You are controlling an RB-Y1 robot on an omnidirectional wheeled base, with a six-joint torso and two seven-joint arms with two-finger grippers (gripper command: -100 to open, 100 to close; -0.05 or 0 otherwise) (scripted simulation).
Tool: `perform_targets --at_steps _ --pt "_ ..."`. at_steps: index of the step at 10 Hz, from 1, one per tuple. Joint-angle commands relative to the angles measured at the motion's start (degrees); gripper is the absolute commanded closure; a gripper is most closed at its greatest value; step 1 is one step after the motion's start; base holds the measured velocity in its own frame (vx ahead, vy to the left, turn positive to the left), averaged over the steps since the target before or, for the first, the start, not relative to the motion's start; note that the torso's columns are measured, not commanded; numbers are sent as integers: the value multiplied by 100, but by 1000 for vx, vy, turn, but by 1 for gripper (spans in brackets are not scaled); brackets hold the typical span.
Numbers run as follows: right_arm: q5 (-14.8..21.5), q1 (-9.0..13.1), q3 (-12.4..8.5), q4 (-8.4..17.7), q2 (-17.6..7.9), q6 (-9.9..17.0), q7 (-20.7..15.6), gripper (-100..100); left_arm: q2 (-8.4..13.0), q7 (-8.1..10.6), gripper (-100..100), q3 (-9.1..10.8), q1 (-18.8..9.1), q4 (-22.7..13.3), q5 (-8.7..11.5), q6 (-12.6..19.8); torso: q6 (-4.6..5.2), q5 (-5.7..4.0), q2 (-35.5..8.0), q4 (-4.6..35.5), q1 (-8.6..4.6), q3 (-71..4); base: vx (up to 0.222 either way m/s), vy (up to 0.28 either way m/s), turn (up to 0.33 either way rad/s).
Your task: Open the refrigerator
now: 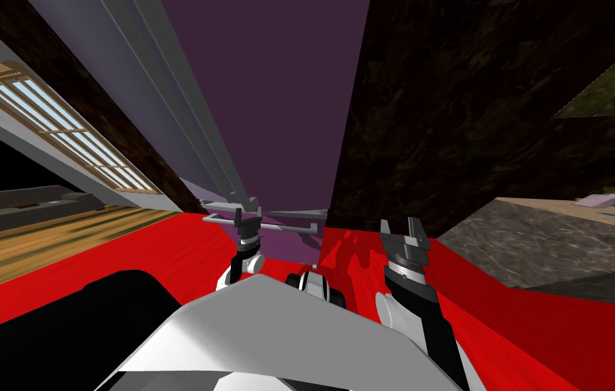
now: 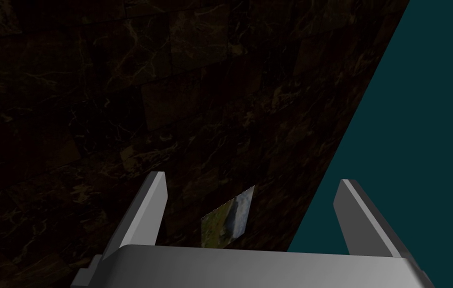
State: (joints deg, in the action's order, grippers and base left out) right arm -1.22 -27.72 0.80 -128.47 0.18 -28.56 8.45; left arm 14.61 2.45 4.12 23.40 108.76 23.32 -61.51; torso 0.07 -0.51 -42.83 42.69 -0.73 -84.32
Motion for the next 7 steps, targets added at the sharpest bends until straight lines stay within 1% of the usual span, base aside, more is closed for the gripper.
perform_targets --at_steps 1,2,3,4,6,7 --pt "0 0 0 0 0 0 0 0 -20 25 100 -32 -51 -61 -75 -241 -4 -4 -7 8 2 2 -14 -5 -31" --pt "0 0 0 0 0 0 0 0 -37 32 100 -49 -46 -119 -98 -306 -8 -11 -16 17 3 4 -16 -1 -2" --pt "0 0 0 0 0 0 0 0 -53 39 100 -66 -41 -178 -121 -372 -7 -3 -9 11 15 0 -17 1 -9" --pt "0 0 0 0 0 0 0 0 -86 53 100 -100 -30 -296 -168 -503 -5 3 1 5 23 -5 -18 5 -28" --pt "0 0 0 0 0 0 0 0 -120 68 100 -135 -19 -414 -214 -634 -10 23 20 -10 49 -12 -14 6 -16" --pt "0 0 0 0 0 0 0 0 -112 57 100 -131 2 -398 -198 -554 -11 32 27 -17 60 -14 0 0 0"
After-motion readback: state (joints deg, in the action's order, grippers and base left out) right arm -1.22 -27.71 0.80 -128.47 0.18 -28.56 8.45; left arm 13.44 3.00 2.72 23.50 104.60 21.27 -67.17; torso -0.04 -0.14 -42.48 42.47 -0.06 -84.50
